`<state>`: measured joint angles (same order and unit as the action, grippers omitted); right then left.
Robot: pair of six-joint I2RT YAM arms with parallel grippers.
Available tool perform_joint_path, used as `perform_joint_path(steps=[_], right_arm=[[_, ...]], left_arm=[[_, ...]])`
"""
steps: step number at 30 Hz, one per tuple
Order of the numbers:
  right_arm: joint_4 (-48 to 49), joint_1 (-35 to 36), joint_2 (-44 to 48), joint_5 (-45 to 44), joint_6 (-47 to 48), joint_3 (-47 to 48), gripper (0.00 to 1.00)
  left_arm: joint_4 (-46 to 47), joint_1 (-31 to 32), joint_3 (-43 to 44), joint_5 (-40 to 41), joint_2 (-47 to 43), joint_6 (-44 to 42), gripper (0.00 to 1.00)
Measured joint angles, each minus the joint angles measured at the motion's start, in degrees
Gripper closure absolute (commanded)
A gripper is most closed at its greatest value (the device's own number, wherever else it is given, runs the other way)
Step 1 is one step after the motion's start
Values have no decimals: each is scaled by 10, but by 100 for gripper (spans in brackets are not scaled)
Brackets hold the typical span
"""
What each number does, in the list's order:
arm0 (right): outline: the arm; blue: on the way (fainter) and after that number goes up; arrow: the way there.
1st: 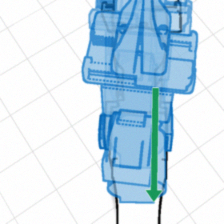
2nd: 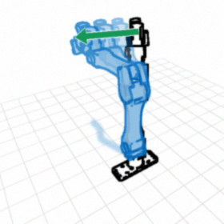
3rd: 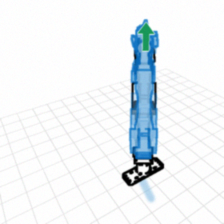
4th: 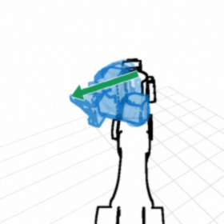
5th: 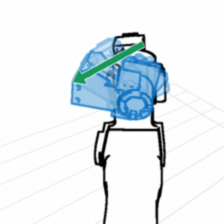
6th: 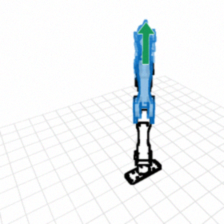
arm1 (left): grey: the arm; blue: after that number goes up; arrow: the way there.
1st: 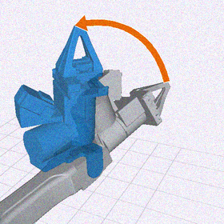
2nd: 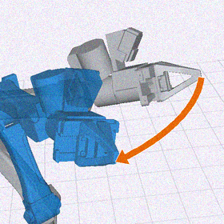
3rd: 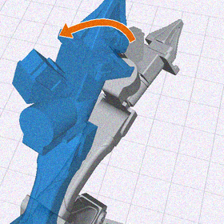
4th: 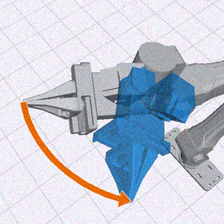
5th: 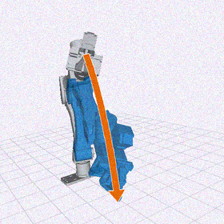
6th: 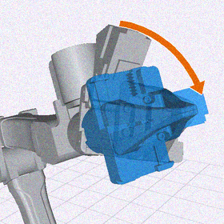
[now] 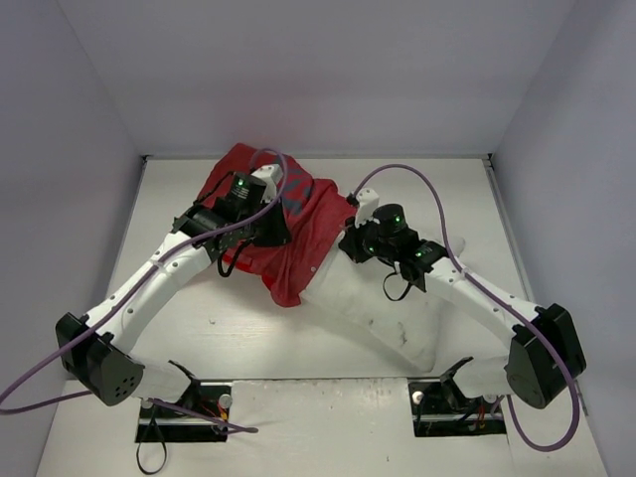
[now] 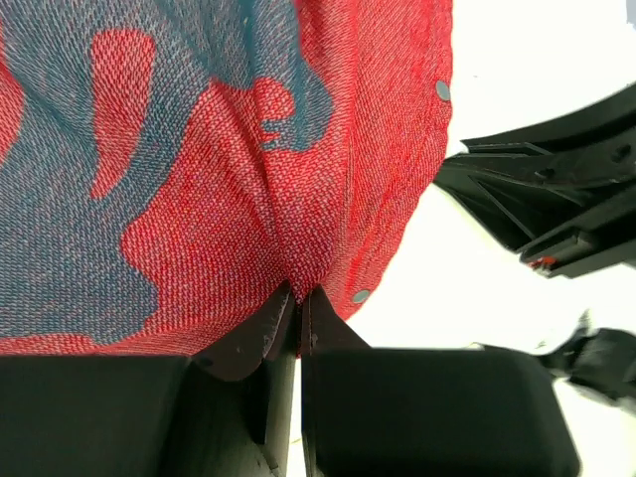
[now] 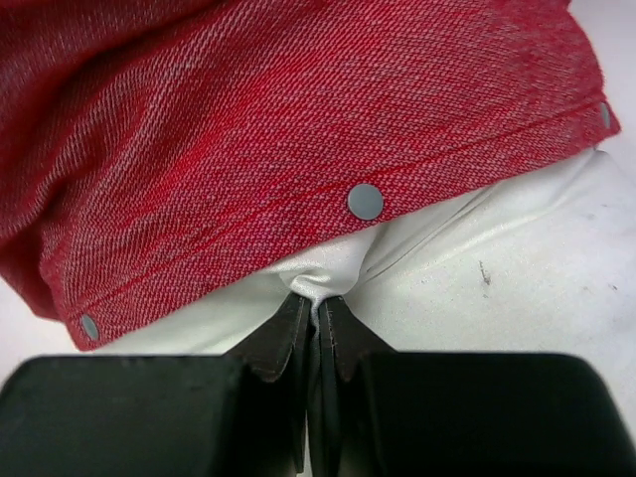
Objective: Put the pillow into the pillowcase
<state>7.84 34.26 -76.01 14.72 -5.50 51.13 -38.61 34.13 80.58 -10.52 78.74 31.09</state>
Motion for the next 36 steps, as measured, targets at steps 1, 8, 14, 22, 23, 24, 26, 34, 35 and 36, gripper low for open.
perform_joint_path(steps=[1, 8, 14, 22, 23, 24, 26, 34, 35, 36], right_arm=[[2, 1, 0, -8, -9, 0, 100], [24, 39, 0, -73, -61, -4, 100], [47, 51, -1, -109, -84, -13, 100], [57, 50, -8, -137, -84, -12, 100], [56, 50, -10, -139, -84, -12, 100], [57, 50, -12, -140, -85, -12, 100], [59, 50, -18, -142, -87, -12, 100], [87, 51, -24, -126, -83, -12, 100], [87, 50, -24, -120, -77, -10, 91], [87, 50, -24, -114, -71, -9, 84]], left_arm=[[0, 0, -2, -2, -1, 20, 100], [29, 20, -100, -6, 5, 133, 100], [-14, 26, -78, 75, -29, 129, 100], [-18, 116, 2, 90, -7, 97, 100], [-19, 126, 2, 88, 2, 95, 100], [-19, 132, 2, 84, 12, 94, 100], [-9, 131, -16, 68, 25, 96, 100], [-28, 114, -44, 60, 39, 74, 35], [-38, 110, -25, 73, 38, 68, 33], [-46, 106, -1, 88, 39, 63, 32]])
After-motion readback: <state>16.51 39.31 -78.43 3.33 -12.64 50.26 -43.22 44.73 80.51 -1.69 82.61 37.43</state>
